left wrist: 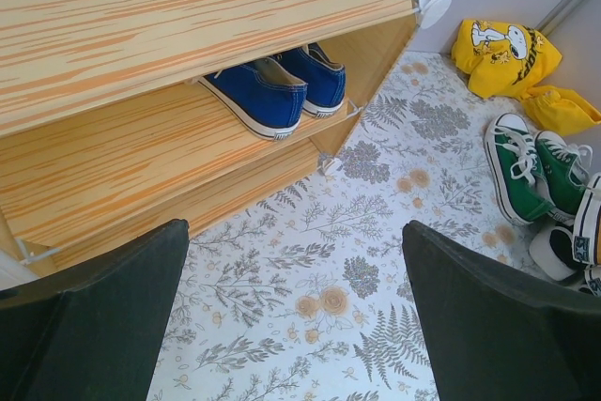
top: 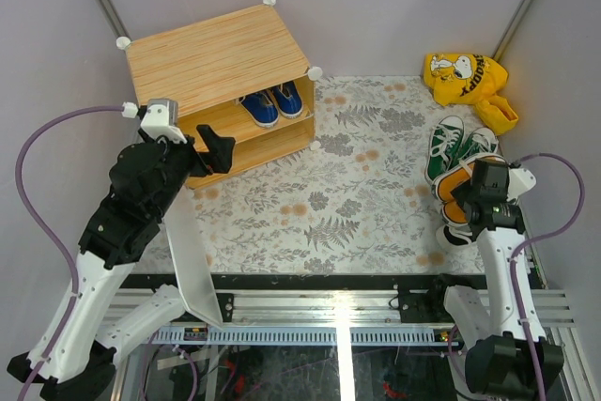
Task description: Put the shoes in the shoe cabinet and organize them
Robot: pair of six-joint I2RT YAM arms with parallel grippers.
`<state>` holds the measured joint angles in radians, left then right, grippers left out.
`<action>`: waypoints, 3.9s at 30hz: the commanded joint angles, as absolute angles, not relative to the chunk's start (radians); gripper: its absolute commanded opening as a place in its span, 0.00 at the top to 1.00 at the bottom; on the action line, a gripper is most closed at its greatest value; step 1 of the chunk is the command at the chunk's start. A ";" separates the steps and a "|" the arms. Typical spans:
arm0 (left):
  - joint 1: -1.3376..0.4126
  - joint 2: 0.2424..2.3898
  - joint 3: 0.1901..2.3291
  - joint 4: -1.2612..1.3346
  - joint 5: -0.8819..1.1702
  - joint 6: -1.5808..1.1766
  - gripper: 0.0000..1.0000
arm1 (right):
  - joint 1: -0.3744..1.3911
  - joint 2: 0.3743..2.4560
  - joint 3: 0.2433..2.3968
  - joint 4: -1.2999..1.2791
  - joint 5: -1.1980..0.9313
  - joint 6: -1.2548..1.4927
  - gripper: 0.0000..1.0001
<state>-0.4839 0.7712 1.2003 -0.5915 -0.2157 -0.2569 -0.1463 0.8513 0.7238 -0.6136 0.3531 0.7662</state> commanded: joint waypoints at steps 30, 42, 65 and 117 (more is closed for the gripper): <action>-0.511 0.786 1.221 -0.554 -0.244 -0.245 0.05 | -0.148 0.860 0.704 -0.547 0.224 0.749 0.47; -0.511 0.798 1.216 -0.554 -0.253 -0.245 0.05 | -0.149 0.929 0.592 -0.358 0.260 0.673 0.60; -0.511 0.780 1.256 -0.575 -0.249 -0.260 0.05 | -0.138 0.718 0.984 -0.458 -0.083 0.432 1.00; -0.511 0.795 1.254 -0.617 -0.275 -0.290 0.05 | 1.086 1.466 0.900 -0.294 0.471 0.655 0.43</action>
